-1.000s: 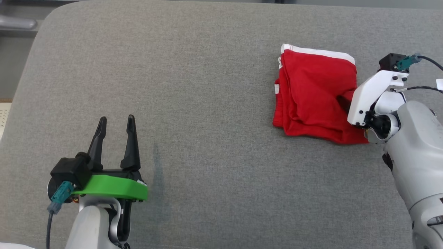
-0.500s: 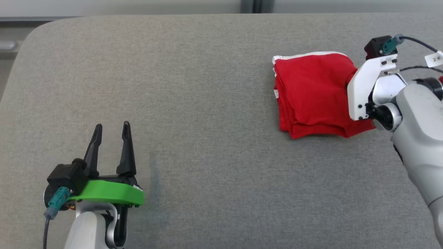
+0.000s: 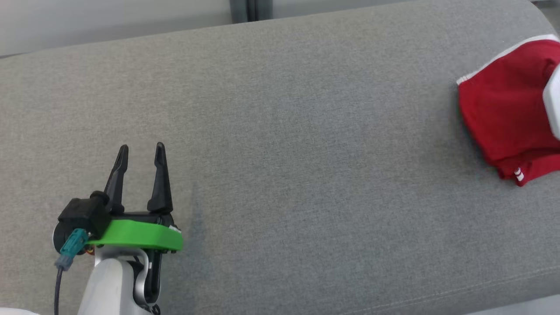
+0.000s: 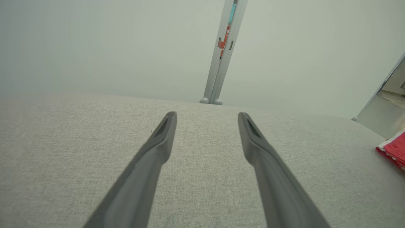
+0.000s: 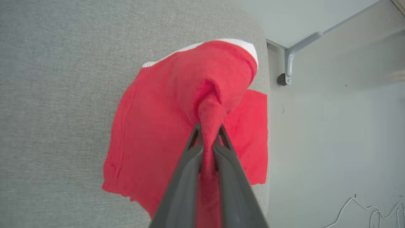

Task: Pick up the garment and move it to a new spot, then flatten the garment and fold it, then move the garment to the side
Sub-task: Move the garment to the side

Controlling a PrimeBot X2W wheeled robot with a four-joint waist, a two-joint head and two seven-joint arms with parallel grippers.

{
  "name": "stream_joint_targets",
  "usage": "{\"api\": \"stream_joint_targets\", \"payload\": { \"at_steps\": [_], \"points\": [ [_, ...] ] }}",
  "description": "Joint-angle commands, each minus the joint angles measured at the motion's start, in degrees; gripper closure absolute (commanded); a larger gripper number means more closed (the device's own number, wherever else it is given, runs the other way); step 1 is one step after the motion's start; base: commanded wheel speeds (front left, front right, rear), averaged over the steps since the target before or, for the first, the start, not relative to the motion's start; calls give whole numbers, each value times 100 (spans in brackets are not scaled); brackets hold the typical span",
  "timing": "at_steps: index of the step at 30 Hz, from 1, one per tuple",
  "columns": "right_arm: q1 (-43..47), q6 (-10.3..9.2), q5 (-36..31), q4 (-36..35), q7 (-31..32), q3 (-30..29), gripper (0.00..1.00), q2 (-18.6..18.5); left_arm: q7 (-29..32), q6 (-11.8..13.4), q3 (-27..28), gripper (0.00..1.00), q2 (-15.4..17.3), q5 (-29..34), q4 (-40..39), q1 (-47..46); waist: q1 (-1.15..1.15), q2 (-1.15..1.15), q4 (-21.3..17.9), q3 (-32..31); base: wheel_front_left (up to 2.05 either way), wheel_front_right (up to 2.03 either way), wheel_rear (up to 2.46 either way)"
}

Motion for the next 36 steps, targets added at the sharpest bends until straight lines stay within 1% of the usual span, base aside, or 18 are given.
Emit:
{"api": "stream_joint_targets", "payload": {
  "at_steps": [1,3,5,7,11,15,17,20,21,22,26,28,30,33,36],
  "points": [
    [-30,-9,-147,-41,-146,41,100,-77,2,-13,-15,0,33,61,-1,-106,0,-1,-217,300,0,0,0],
    [-80,-10,-285,4,-466,24,100,-256,2,-13,-59,0,57,91,-5,-220,0,-1,-224,445,0,0,0],
    [-67,-11,-388,198,-794,-45,100,-406,2,-13,-103,0,88,97,-10,-311,0,-1,-187,579,0,0,0],
    [-18,-10,-417,434,-1053,-79,100,-410,2,-13,-142,0,128,101,-14,-380,0,-1,-143,706,0,0,0],
    [45,-10,-505,918,-1347,-202,100,-410,2,-13,-159,0,199,118,-27,-507,0,-1,-67,945,0,0,0],
    [59,-10,-808,1313,-1866,-403,100,-428,2,-13,-206,0,269,125,-52,-588,0,-1,44,1142,0,0,0],
    [151,-10,-1006,1518,-1949,-497,100,-389,2,-13,-221,0,289,119,-47,-607,0,-1,102,1189,0,0,0],
    [140,-10,-1216,1759,-2224,-843,100,-302,1,-13,-236,0,310,138,-68,-641,0,-1,153,1229,0,0,0],
    [185,-10,-1271,1851,-2316,-940,65,-230,2,-13,-246,0,330,151,-67,-638,0,-1,167,1232,0,0,0],
    [229,-10,-1313,1940,-2382,-1031,0,-182,2,-13,-252,0,341,153,-64,-641,0,-1,178,1228,0,0,0],
    [338,-10,-1558,2310,-2721,-1480,0,-27,1,-13,-295,0,318,160,-48,-639,0,-1,239,1113,0,0,0],
    [378,-10,-1621,2477,-2943,-1804,0,111,1,-13,-319,0,295,147,-25,-590,0,-1,265,996,0,0,0],
    [470,-10,-1632,2556,-3267,-2168,0,325,1,-13,-307,0,274,117,-3,-511,0,-1,294,835,0,0,0],
    [687,-10,-1649,2423,-3891,-2583,0,643,1,-13,-255,0,243,77,38,-359,0,-1,319,524,0,0,0],
    [1029,-10,-1612,2061,-4422,-2811,0,1038,1,-13,-195,0,207,37,77,-213,0,-1,333,181,0,0,0]
  ]
}}
